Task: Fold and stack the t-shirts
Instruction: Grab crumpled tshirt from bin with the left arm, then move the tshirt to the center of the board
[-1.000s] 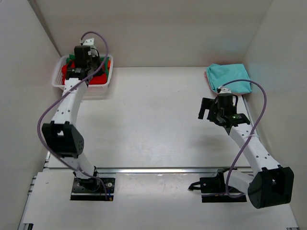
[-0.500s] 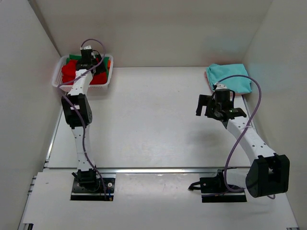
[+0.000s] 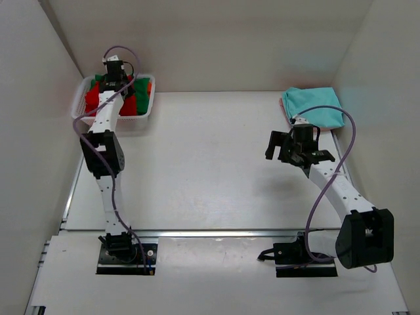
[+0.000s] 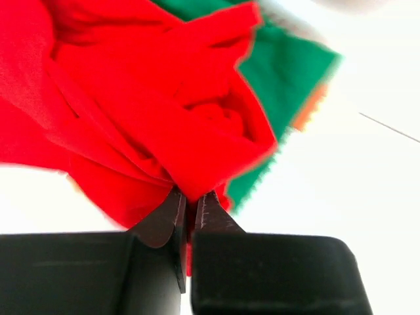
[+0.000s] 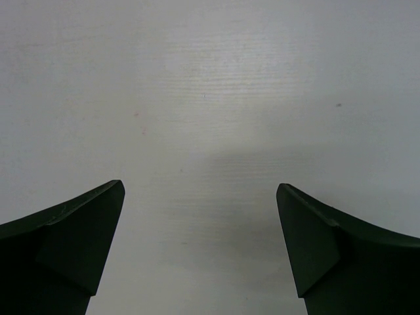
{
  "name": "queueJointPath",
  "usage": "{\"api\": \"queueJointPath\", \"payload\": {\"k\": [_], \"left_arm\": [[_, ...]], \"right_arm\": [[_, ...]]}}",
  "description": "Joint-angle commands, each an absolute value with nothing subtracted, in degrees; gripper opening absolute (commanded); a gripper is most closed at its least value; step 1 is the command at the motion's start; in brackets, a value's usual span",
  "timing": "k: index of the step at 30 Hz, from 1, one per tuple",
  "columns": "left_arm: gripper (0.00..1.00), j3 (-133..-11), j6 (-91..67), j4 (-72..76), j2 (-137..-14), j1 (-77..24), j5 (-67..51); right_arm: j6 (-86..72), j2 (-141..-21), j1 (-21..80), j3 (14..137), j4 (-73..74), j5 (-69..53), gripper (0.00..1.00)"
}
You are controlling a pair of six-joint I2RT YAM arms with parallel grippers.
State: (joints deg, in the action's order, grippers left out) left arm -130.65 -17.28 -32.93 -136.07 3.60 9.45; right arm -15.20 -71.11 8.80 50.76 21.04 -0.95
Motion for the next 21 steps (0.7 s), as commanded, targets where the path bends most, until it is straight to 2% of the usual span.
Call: {"api": "queueJointPath", "payload": {"k": [1, 4, 8, 11, 14, 16, 17, 18, 19, 20, 21], "left_arm": [[0.00, -123.26, -18.36, -25.86, -109.57, -2.79, 8.37], [0.00, -121.80, -22.22, -26.79, -99.96, -6.84, 1.70], [0.00, -122.71, -27.77, -31.19, -94.06, -12.11, -6.23], [0.00, -111.58, -29.70, -28.93, -88.35, -14.41, -5.36], [0.00, -96.83, -32.95, -26.37, -83.34, -11.79, -9.39], [0.00, -85.11, -34.10, -24.79, -79.99, -10.90, -11.42], [0.05, -76.55, -34.45, -22.78, -77.28, -10.90, -13.08], [0.40, -67.94, -34.71, -20.33, -74.82, -10.55, -14.75], [0.53, -63.50, -35.15, -18.82, -73.66, -10.29, -15.64], [0.54, -56.06, -36.55, -15.85, -71.39, -9.85, -17.56], [0.58, -49.55, -37.52, -13.21, -68.84, -8.63, -19.23]], "right_arm": [[-18.36, -66.90, 9.49, 46.25, 17.50, -3.51, 0.99], [-19.68, -63.12, 9.49, 42.90, 16.96, -4.74, 0.99], [-20.30, -58.11, 6.60, 40.88, 18.46, -9.39, 1.00], [-20.48, -54.77, 4.14, 40.61, 19.69, -12.65, 0.99], [-20.92, -52.48, 4.22, 39.91, 20.39, -13.35, 0.99], [-20.57, -51.24, 4.57, 39.20, 20.30, -14.49, 0.85], [-20.48, -51.50, 4.74, 38.76, 20.13, -15.55, 0.79], [-20.39, -51.16, 4.31, 38.15, 20.13, -15.73, 0.51], [-20.39, -51.50, 3.96, 37.88, 19.87, -17.21, 0.15], [-20.39, -51.42, 3.43, 37.36, 18.91, -18.79, 0.01], [-21.00, -52.20, 3.17, 36.92, 18.90, -19.42, 0.00]]}}
